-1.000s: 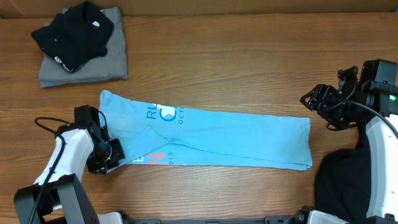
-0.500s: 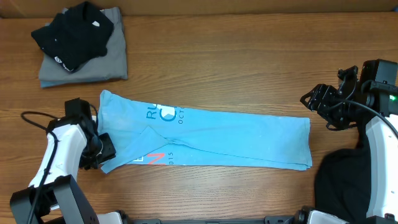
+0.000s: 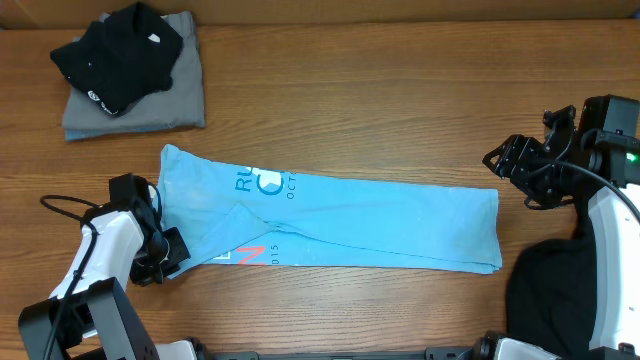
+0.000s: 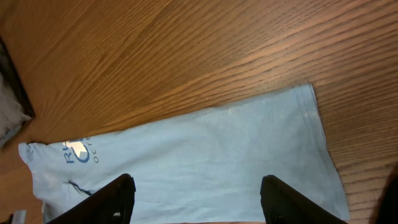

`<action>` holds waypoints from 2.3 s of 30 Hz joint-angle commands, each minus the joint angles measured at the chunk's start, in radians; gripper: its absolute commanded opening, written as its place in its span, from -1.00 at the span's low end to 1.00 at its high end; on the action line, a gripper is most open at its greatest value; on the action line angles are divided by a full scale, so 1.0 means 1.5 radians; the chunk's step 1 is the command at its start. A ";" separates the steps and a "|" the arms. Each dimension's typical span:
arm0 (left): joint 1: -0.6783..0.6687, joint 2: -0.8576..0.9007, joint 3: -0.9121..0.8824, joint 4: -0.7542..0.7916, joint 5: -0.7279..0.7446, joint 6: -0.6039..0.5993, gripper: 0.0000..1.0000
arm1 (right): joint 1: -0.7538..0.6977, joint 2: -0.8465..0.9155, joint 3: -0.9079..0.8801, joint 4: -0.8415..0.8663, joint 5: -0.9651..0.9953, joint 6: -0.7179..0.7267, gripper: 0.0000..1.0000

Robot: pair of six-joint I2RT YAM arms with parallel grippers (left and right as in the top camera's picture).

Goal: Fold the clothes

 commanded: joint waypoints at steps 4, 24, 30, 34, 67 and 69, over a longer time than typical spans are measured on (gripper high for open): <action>0.006 0.001 0.048 -0.038 0.011 -0.001 -0.92 | -0.002 -0.008 0.010 0.005 -0.006 0.004 0.36; 0.007 0.002 -0.003 0.022 0.008 0.016 -0.10 | -0.002 -0.008 0.010 0.006 -0.004 0.004 0.36; 0.007 0.002 -0.011 0.025 0.009 0.016 -0.37 | -0.002 -0.008 0.010 0.008 -0.004 0.004 0.37; 0.007 0.002 -0.011 0.022 0.009 0.016 -0.91 | -0.002 -0.008 0.010 0.009 -0.004 0.004 0.38; -0.002 0.001 0.184 0.080 0.143 0.021 -0.92 | -0.002 -0.008 0.010 0.017 -0.004 0.004 0.39; -0.012 0.001 0.184 0.101 0.151 0.021 -0.92 | -0.002 -0.008 0.010 0.018 -0.004 0.004 0.39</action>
